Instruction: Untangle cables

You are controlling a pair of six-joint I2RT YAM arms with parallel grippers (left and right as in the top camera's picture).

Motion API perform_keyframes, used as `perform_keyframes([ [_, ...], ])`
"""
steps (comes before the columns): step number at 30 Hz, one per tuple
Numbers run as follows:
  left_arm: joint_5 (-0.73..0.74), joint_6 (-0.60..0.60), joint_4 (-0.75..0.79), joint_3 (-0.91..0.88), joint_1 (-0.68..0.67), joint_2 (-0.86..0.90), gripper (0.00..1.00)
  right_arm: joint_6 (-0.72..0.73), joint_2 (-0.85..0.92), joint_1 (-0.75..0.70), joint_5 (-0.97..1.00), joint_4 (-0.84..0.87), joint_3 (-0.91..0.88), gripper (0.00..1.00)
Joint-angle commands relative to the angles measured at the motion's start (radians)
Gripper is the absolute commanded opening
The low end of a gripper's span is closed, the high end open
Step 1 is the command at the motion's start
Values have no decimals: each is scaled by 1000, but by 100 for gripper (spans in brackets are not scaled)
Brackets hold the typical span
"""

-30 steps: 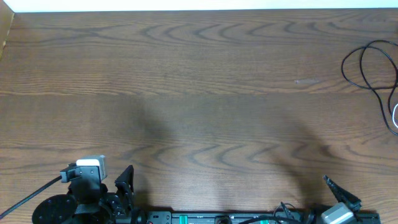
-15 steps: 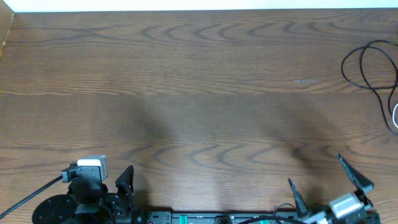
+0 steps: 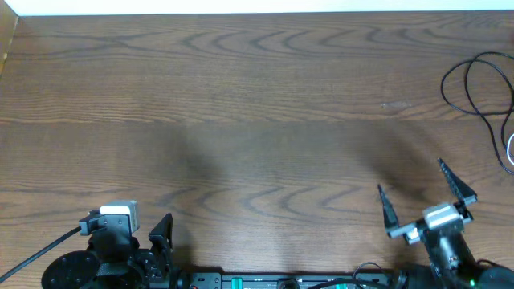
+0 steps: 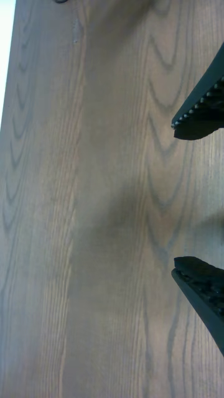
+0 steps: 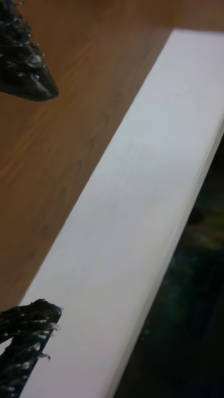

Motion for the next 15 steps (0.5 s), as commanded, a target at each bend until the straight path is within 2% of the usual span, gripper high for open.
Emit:
perform_keyframes([
  [1, -13, 14, 0, 12, 4, -1, 67, 40, -2, -4, 115, 40, -66, 99],
  [10, -13, 14, 0, 12, 4, -1, 66, 168, -2, -4, 225, 242, -266, 99],
  [15, -13, 14, 0, 12, 4, -1, 67, 198, -2, -4, 276, 289, -332, 99],
])
